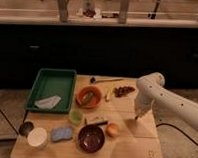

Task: Place fork in table surface

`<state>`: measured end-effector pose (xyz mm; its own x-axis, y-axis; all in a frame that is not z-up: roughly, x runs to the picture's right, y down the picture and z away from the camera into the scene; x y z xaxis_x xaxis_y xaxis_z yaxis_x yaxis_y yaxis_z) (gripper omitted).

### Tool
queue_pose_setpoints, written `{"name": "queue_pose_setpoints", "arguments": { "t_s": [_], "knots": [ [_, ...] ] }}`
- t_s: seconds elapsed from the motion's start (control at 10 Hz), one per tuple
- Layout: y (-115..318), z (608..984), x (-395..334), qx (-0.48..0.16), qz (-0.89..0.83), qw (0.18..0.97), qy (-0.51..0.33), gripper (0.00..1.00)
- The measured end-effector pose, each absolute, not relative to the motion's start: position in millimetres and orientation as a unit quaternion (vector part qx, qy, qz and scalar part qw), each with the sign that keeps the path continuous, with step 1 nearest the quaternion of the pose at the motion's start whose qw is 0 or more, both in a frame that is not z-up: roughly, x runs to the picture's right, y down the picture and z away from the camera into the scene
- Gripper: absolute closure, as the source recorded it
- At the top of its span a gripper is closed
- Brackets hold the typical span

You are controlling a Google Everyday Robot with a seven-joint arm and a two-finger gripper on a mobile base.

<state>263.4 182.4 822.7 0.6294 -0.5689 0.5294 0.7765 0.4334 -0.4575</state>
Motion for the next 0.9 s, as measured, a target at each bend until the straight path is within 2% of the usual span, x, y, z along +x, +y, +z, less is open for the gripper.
{"name": "queue_pose_setpoints", "arguments": {
  "t_s": [0.9],
  "knots": [
    [188.3, 818.6, 257.7, -0.347, -0.419, 0.824, -0.157, 0.97]
  ]
}}
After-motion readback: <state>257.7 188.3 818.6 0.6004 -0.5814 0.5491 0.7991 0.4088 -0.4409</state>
